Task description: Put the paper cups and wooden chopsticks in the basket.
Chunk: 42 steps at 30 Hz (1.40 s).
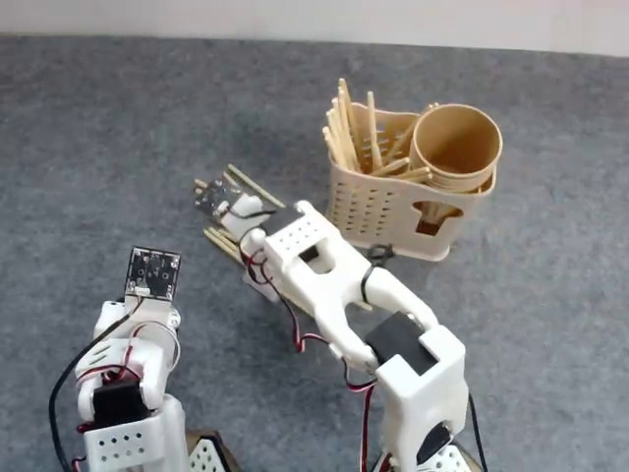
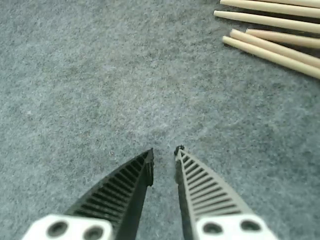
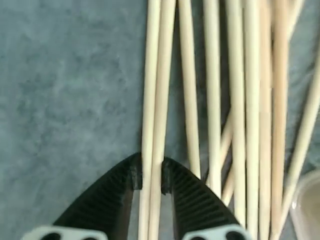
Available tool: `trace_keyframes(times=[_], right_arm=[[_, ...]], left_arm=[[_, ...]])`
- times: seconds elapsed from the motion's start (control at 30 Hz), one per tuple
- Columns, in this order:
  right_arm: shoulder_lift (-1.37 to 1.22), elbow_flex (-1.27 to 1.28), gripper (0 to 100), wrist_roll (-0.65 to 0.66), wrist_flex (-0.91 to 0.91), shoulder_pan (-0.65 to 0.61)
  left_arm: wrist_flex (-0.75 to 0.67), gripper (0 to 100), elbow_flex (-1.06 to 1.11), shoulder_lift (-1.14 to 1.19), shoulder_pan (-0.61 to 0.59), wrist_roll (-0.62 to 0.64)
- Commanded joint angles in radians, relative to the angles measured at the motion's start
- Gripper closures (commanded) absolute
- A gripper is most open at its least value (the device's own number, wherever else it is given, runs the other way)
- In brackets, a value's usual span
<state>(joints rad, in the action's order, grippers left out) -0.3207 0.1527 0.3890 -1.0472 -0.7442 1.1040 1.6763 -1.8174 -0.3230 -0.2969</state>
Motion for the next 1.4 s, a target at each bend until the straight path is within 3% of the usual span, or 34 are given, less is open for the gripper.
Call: trace_keyframes(times=[0.0,0.43,0.7,1.27,1.37], right_arm=[[0.005,-0.108,99.3,0.015,-0.102,0.007],[0.007,-0.325,99.3,0.012,-0.409,0.001],[0.206,-0.303,99.3,-0.066,-0.418,0.004],[0.812,0.255,99.3,-0.089,0.008,0.005],[0.906,0.349,99.3,-0.181,0.113,0.002]], left_arm=[[0.002,91,0.019,-0.012,0.010,-0.008],[0.002,91,0.019,-0.013,0.010,-0.008],[0.002,91,0.019,-0.013,0.010,-0.008],[0.002,91,0.019,-0.013,0.010,-0.008],[0.002,91,0.019,-0.013,0.008,-0.008]])
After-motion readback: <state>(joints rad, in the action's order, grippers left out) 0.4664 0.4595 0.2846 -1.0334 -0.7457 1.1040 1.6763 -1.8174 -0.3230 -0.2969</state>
